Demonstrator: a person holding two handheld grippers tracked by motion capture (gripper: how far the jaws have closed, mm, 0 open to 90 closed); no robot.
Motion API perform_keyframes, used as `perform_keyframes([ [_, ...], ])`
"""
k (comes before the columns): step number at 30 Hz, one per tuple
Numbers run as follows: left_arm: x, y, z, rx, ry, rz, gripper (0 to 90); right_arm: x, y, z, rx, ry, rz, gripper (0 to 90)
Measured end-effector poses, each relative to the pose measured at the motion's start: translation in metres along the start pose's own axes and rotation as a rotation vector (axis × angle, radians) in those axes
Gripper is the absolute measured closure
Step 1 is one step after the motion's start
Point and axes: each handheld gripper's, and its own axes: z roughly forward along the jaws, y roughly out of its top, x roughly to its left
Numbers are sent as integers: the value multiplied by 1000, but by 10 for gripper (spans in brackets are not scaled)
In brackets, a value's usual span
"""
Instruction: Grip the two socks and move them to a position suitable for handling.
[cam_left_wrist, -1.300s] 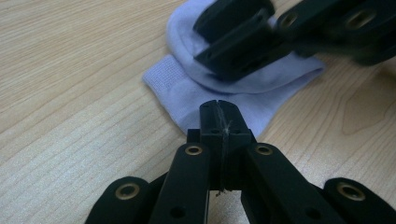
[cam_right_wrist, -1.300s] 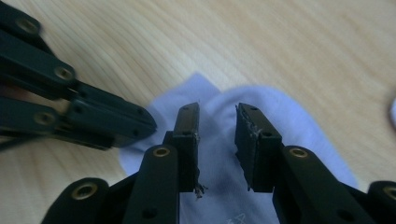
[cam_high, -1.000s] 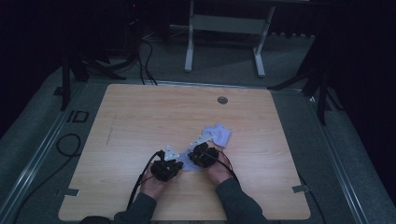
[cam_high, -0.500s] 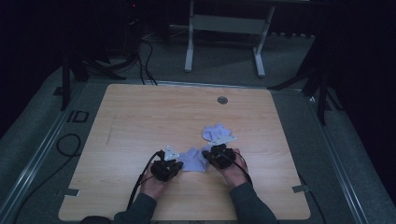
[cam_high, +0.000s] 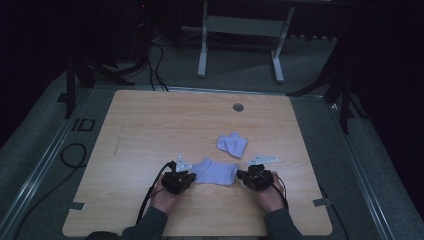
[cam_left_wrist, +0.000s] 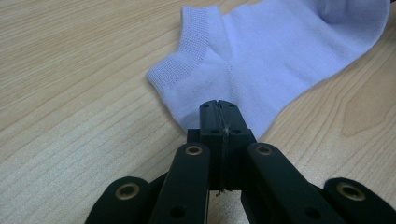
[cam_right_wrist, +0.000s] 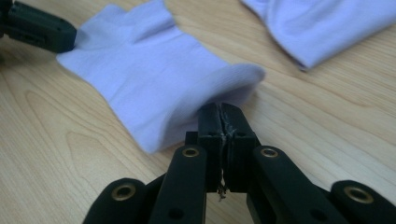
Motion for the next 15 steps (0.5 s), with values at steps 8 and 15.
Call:
perform_keyframes([
  [8, 0, 0, 0, -1, 0, -1, 898, -10, 4, -22, -77, -35, 42, 789],
  [15, 0, 0, 0, -3, -2, -5, 897, -9, 18, -28, -103, -54, 17, 731],
])
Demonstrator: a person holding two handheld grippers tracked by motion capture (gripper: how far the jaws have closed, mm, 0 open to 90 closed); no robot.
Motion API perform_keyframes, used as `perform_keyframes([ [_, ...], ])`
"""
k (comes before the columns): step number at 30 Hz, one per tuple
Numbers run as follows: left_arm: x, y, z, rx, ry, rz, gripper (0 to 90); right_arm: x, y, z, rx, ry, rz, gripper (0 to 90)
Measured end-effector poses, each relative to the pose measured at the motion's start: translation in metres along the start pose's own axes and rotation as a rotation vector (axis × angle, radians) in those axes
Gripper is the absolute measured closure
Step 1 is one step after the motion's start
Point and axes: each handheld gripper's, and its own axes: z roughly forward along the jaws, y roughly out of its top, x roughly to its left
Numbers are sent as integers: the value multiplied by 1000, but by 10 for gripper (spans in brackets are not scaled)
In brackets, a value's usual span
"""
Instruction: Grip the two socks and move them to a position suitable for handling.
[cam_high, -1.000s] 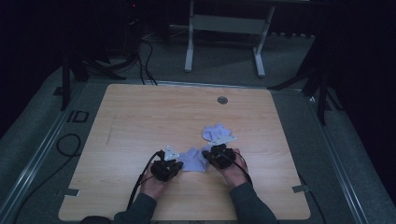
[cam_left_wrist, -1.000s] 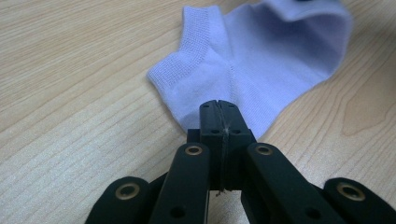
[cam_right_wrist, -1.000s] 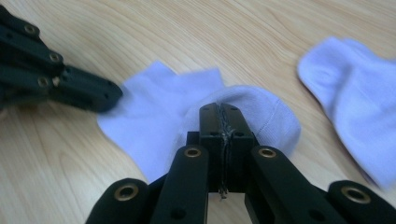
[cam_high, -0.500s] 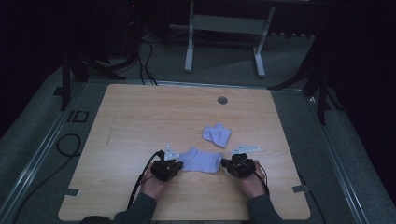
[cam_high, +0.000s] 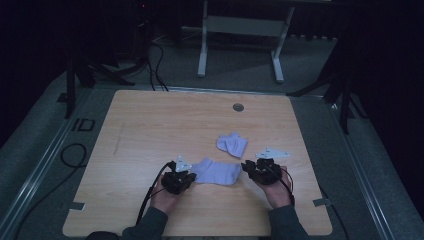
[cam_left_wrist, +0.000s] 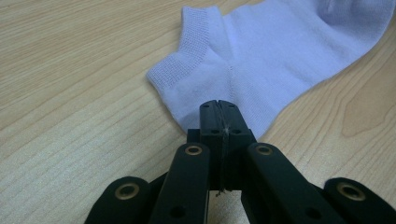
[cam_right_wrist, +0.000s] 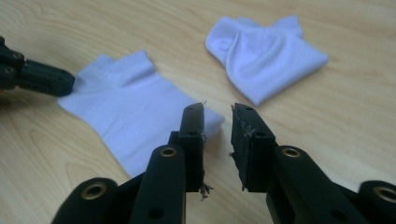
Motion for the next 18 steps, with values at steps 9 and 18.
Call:
perform_keyframes([
  [9, 0, 0, 0, -2, -1, -7, 896, 18, 3, 16, 51, 12, -69, 760],
  [18, 0, -1, 0, -7, -5, -18, 896, 10, -21, 33, 172, -42, -82, 844],
])
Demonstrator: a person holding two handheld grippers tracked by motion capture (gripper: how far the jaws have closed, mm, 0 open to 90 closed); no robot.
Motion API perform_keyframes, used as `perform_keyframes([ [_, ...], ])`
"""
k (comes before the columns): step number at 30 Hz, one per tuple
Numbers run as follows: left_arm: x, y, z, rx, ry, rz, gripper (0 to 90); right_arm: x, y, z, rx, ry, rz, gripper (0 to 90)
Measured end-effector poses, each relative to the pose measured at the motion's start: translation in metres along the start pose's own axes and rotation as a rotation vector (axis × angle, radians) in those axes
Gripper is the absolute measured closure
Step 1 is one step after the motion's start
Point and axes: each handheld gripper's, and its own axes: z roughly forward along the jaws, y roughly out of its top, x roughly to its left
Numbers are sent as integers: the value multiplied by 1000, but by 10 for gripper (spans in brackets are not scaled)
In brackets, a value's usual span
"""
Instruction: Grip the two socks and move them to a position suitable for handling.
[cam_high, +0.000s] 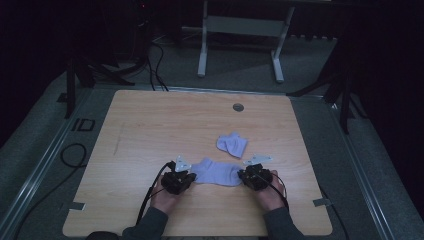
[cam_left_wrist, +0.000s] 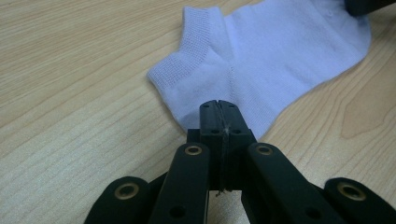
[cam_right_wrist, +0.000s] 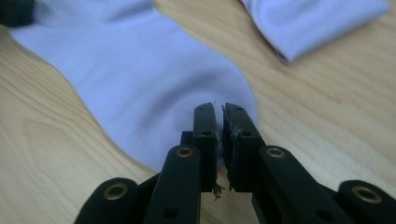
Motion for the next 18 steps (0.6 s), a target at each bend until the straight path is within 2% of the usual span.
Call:
perform_keyframes([
  [7, -2, -3, -4, 8, -17, -13, 894, -6, -3, 0, -2, 4, 16, 842],
  [10, -3, -3, -5, 9, -10, 4, 864, -7, 0, -1, 6, 4, 19, 832],
  [13, -2, -2, -8, -19, -27, -1, 833, -7, 10, -6, -25, -1, 20, 811],
  [18, 2, 1, -14, -65, -29, -1, 800, -9, 42, -8, -68, -15, -3, 779],
])
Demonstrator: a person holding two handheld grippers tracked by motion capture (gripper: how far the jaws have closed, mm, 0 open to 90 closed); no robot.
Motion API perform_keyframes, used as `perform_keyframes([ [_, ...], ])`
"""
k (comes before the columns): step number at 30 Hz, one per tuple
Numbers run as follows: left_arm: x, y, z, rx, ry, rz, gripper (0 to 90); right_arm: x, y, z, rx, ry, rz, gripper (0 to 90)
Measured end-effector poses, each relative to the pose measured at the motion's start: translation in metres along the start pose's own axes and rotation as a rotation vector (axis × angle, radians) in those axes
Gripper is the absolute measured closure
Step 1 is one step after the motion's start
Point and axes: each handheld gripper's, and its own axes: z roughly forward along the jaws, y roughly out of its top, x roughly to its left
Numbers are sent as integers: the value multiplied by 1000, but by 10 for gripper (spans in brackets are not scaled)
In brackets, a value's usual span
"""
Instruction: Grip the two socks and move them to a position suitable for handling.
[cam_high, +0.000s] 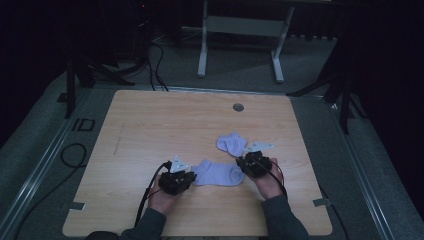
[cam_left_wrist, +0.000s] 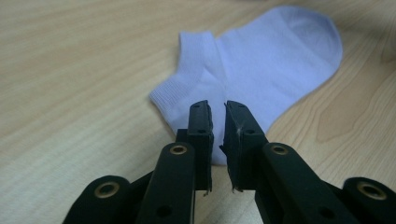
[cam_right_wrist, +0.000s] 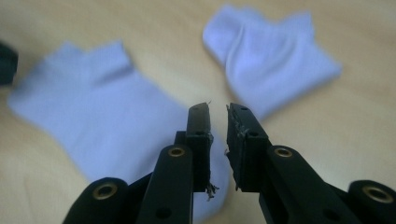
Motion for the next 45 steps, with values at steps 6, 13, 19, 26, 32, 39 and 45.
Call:
perform_keyframes([
  [6, 3, 0, -2, -6, 10, -13, 787, -8, 35, 29, 26, -19, 11, 746],
  [13, 5, 0, -1, -5, 17, -23, 786, -16, 54, 64, 79, -37, 37, 718],
  [19, 4, 0, 0, 0, 18, -24, 786, -23, 58, 91, 156, -45, 76, 732],
  [26, 5, 0, 0, -2, 22, -26, 786, -13, 59, 92, 164, -4, 28, 769],
  [32, 6, 0, 0, 4, 27, -27, 786, 6, 60, 92, 161, 52, -61, 815],
  [39, 6, 0, 0, 2, 30, -28, 786, 13, 63, 87, 149, 81, -108, 876],
  [45, 6, 0, 0, 2, 31, -29, 786, 6, 67, 71, 107, 88, -86, 877],
])
